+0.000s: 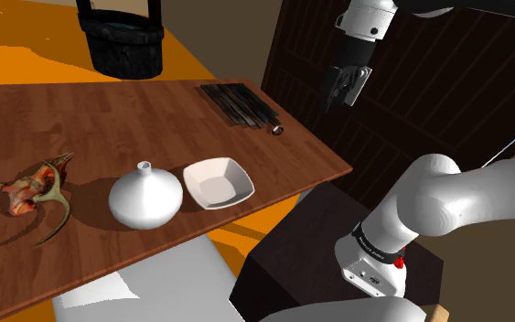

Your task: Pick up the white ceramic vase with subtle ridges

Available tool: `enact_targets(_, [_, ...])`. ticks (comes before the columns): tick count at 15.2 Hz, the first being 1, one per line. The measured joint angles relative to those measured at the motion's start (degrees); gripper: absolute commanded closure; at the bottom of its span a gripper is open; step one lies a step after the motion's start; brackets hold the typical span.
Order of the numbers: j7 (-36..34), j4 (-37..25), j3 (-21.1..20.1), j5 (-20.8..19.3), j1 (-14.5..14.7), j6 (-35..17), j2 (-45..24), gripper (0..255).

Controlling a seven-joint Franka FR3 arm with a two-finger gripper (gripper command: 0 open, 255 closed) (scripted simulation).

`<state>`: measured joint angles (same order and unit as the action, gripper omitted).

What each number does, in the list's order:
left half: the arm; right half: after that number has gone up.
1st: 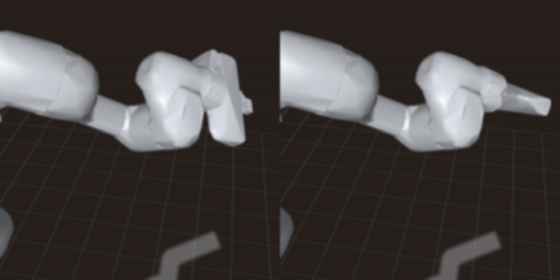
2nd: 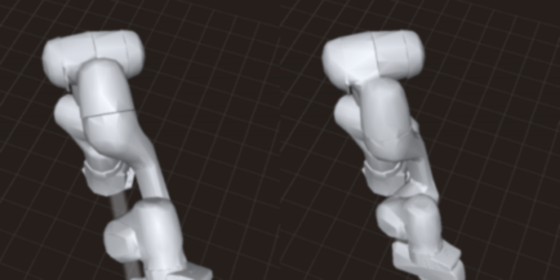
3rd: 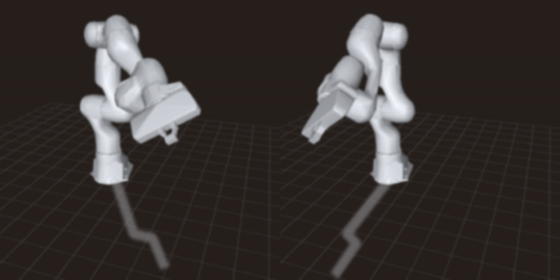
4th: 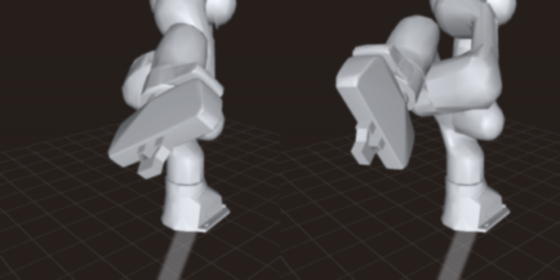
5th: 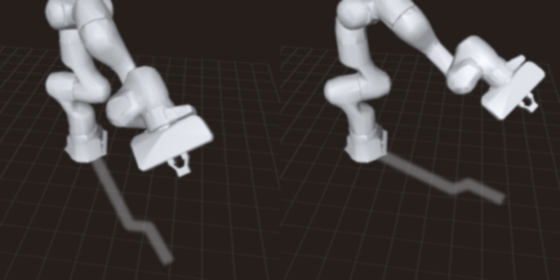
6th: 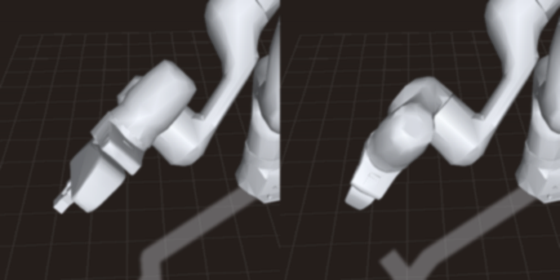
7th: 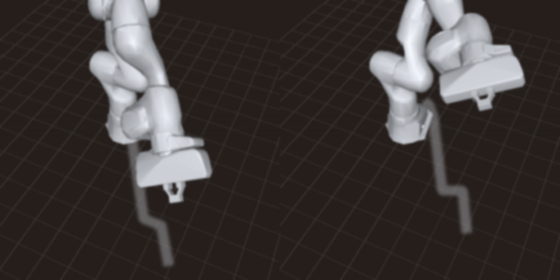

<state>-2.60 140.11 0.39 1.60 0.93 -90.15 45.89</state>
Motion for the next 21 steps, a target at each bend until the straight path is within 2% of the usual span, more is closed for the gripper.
enact_targets(3, [-1.4,0.1,-1.2,0.9,0.4,-1.7,-1.6,0])
enact_targets(12, [-12.4,-3.9,-10.7,6.2,3.4,-11.0,-14.7,0])
enact_targets(18, [-19.7,-9.9,-16.2,6.7,4.3,-16.4,-25.9,0])
enact_targets(21, [-23.2,-13.8,-18.5,5.7,4.6,-18.7,-32.1,0])
